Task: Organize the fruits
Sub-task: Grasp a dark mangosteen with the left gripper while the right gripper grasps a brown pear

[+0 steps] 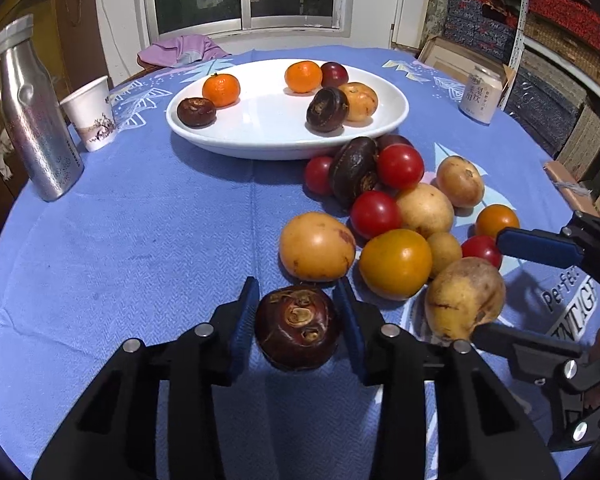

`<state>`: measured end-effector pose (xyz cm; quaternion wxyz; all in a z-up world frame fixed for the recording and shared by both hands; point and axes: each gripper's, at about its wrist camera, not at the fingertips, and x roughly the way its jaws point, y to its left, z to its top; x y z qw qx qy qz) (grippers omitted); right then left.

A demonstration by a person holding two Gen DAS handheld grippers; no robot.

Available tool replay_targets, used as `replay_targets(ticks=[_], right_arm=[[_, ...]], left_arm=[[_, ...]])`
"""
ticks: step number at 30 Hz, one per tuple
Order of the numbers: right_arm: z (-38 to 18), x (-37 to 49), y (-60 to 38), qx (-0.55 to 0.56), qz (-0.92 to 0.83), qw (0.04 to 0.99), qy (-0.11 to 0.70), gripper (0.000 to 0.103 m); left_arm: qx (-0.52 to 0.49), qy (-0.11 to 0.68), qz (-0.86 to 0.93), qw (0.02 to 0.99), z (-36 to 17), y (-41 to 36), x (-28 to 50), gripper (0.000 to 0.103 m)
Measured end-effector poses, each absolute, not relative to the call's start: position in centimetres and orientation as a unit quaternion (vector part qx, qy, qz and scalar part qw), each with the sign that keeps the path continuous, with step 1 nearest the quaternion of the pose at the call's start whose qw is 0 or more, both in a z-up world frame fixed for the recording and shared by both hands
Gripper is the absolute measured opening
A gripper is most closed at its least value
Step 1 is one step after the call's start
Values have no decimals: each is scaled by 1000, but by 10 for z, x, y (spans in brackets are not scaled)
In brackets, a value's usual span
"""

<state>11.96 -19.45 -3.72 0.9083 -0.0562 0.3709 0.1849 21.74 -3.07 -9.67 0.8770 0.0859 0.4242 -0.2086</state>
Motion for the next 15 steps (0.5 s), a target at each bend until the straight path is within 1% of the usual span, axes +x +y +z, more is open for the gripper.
replay_targets(ticks=[5,10,14,15], right_arm=[[-38,119,-185,-78,204,902,372,59],[-46,129,-179,-101,191,894,393,59],[-49,127,-169,-139,182,891,392,58],[-50,127,-167,-148,179,890,391,55]], left_arm=[[92,409,-206,884,-92,-31,212,39],[94,403,-204,887,-89,-29,209,39],[87,407,-205,886,-90,-27,211,39],[86,408,-206,885,-91,-27,212,39]])
